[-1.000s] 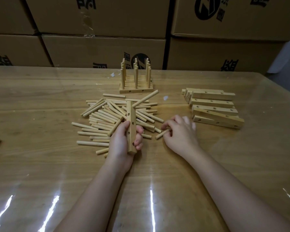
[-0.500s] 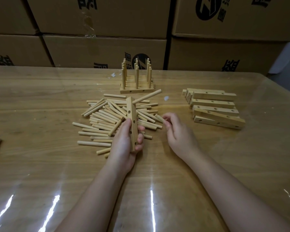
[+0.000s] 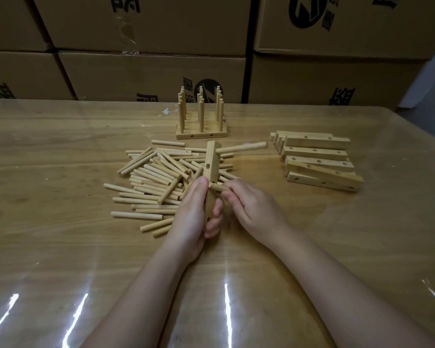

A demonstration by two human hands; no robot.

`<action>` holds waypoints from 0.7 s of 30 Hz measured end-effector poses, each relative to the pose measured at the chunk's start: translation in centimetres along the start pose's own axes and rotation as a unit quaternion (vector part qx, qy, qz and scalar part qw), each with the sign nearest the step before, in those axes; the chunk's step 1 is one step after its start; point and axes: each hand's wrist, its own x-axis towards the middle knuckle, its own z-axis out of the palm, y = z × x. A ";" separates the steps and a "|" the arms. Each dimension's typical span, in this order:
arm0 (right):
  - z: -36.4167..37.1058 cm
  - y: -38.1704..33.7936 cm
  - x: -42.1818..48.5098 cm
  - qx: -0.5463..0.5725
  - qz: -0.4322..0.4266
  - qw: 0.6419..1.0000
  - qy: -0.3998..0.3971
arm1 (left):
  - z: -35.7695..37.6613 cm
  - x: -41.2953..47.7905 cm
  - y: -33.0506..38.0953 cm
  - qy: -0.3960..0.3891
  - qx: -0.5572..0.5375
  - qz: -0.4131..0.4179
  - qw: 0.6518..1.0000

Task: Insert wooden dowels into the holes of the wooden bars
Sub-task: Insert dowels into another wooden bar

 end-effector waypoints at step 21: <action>-0.9 -0.8 0.3 -0.142 0.030 0.989 0.010 | 0.4 0.4 -1.0 0.081 0.130 0.028 0.988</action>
